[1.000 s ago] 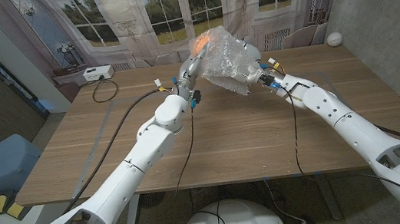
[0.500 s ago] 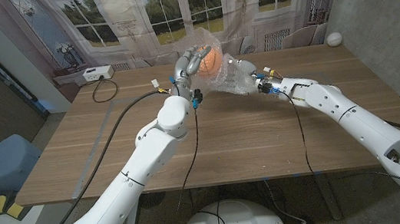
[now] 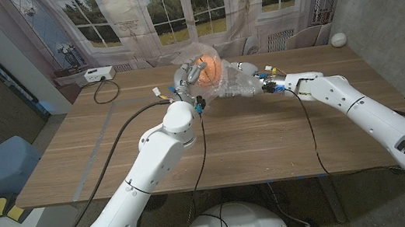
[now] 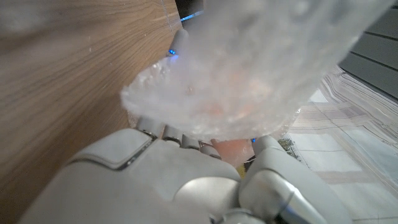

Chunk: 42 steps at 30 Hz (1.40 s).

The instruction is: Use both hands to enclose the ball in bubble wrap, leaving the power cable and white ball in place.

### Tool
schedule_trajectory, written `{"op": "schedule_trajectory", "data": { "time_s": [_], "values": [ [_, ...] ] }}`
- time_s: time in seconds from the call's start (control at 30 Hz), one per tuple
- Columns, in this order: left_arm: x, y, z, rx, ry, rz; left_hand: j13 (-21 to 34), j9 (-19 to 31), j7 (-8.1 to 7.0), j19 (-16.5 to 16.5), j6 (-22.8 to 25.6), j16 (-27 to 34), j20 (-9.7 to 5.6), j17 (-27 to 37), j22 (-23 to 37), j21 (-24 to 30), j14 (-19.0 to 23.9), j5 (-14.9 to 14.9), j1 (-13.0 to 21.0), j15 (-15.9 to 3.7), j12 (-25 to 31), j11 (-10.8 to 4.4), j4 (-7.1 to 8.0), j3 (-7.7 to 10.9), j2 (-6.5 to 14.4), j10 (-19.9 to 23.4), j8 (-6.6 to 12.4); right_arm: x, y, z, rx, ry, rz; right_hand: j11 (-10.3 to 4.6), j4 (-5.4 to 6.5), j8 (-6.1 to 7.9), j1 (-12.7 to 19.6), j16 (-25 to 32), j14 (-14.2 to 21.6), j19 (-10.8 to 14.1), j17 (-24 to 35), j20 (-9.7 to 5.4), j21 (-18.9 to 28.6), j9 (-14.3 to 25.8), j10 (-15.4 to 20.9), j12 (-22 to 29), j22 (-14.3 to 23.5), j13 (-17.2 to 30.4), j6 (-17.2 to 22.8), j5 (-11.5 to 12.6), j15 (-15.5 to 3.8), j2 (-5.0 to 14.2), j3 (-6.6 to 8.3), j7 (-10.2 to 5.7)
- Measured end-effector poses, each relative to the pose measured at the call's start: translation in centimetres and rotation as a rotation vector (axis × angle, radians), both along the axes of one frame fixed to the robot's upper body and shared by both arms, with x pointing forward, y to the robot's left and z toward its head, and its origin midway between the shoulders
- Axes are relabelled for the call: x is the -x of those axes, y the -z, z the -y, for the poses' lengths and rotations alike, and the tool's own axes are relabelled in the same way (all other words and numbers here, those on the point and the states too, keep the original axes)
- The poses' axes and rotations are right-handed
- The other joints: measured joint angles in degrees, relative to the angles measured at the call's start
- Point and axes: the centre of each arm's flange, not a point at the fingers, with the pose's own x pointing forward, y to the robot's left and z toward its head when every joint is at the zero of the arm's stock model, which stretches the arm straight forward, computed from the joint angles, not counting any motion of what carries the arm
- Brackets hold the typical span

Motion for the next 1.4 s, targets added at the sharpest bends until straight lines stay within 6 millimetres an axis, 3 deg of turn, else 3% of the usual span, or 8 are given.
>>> {"op": "schedule_trajectory", "data": {
  "time_s": [0.3,0.57,0.67,0.77,0.9,1.03,1.2,1.4],
  "values": [
    [0.3,0.4,-0.2,-0.028,0.015,-0.025,0.1,0.0,1.87,-7.1,-9.4,-0.6,7.09,0.3,0.0,-0.6,-10.2,-0.1,-8.9,7.35,-3.8,9.24,2.89,-2.62,-1.7,-14.0,-0.27,-0.2,-0.4,0.1,0.108,-0.018,0.042,-1.2,-5.6,0.46,10.0,1.5,7.0,5.9,1.0,-7.14,0.8,0.2,4.1,1.2,0.3,-0.2,-0.8,0.0,-5.28,2.01,3.08,-0.43],
    [0.6,1.5,-0.6,-0.057,0.021,-0.078,0.1,-0.3,1.55,-7.9,-12.1,-0.6,7.9,0.7,-0.1,-1.6,-14.7,-0.3,-10.0,7.98,-3.9,8.7,2.49,-3.17,-1.6,-17.9,-0.27,-0.9,0.0,0.3,0.233,-0.004,0.025,-1.29,-2.46,0.07,5.5,5.2,21.0,10.3,1.9,-7.01,2.2,0.2,5.6,7.7,0.3,0.0,-1.1,0.0,-4.45,4.05,0.28,0.3],
    [0.6,2.0,-0.8,-0.062,0.02,-0.103,0.0,-0.3,1.49,-8.1,-12.6,-0.4,8.1,0.6,-0.1,-1.6,-15.1,-0.3,-10.4,8.3,-3.9,8.81,2.48,-3.17,-1.6,-18.8,-0.27,-1.3,0.1,0.1,0.342,-0.003,0.024,0.5,-1.81,-0.82,4.4,5.4,23.0,10.6,1.9,-6.53,2.2,-0.2,23.4,9.8,0.1,2.8,-3.9,0.0,-3.99,4.04,-0.37,-0.45],
    [0.7,2.4,-1.1,-0.063,0.021,-0.122,-0.1,-0.3,1.4,-8.4,-13.1,-0.4,8.42,0.5,-0.2,-1.9,-15.8,-0.3,-10.9,8.46,-3.9,9.43,2.48,-3.17,-1.5,-19.4,-0.27,-1.8,-0.1,-0.3,0.458,0.002,0.028,1.45,-1.04,-0.64,2.9,2.5,18.7,7.8,2.0,-3.71,0.8,0.0,22.9,8.2,-0.1,2.5,-6.4,0.0,-2.55,3.88,-1.13,-1.48],
    [0.8,2.8,-1.3,-0.063,0.017,-0.142,-0.1,-0.3,1.41,-8.3,-13.7,-0.4,9.17,0.5,-0.2,-2.1,-16.2,-0.3,-11.2,8.73,-3.9,9.54,2.49,-3.17,-1.3,-20.1,-0.27,-2.4,-0.1,-0.6,0.627,0.02,0.042,1.44,-0.22,-0.21,1.7,-2.2,6.4,0.1,2.6,1.12,-4.2,0.0,11.6,3.3,-0.2,2.4,-9.9,0.3,-0.19,4.07,-1.96,-2.89],
    [0.7,3.1,-1.6,-0.068,0.015,-0.16,-0.1,-0.5,1.17,-1.0,-15.5,-0.3,17.84,0.4,0.1,-2.8,-18.1,-0.5,-12.5,9.85,-3.9,10.77,2.82,-3.5,-1.2,-22.4,-0.27,-3.0,-0.1,-0.5,0.786,0.06,0.075,1.37,-0.02,0.0,1.3,-2.9,-1.5,-7.3,2.9,2.79,-8.1,0.0,4.9,0.7,-0.2,2.2,-10.8,0.3,-0.32,4.51,-2.14,-3.41],
    [0.3,3.7,-2.0,-0.083,0.028,-0.2,-0.1,-0.8,1.07,-9.8,-21.1,-0.5,19.75,0.4,-0.1,-7.7,-26.3,-1.1,-18.5,14.33,-3.8,14.63,3.65,-5.49,-0.8,-30.3,-0.19,-3.3,-0.9,0.1,0.88,0.146,0.155,0.13,0.35,0.02,0.7,-2.8,-7.6,-15.6,3.1,4.43,-10.2,0.1,-0.3,-0.6,-0.2,2.2,-10.8,0.3,-1.03,3.97,-2.53,-4.38],
    [-0.3,4.2,-2.8,-0.096,0.023,-0.23,-0.1,-1.1,1.25,-15.7,-24.0,-0.3,19.95,0.4,0.1,-14.6,-33.3,-1.1,-27.8,15.59,-2.9,16.58,0.86,-4.71,1.1,-37.0,0.21,-3.7,-1.8,1.0,0.933,0.261,0.242,-0.58,0.35,0.11,0.5,-3.3,-9.8,-17.8,2.3,5.71,-10.2,0.1,-1.5,-0.8,-0.2,1.7,-10.6,0.3,-0.72,3.75,-2.52,-4.76]
  ]
}}
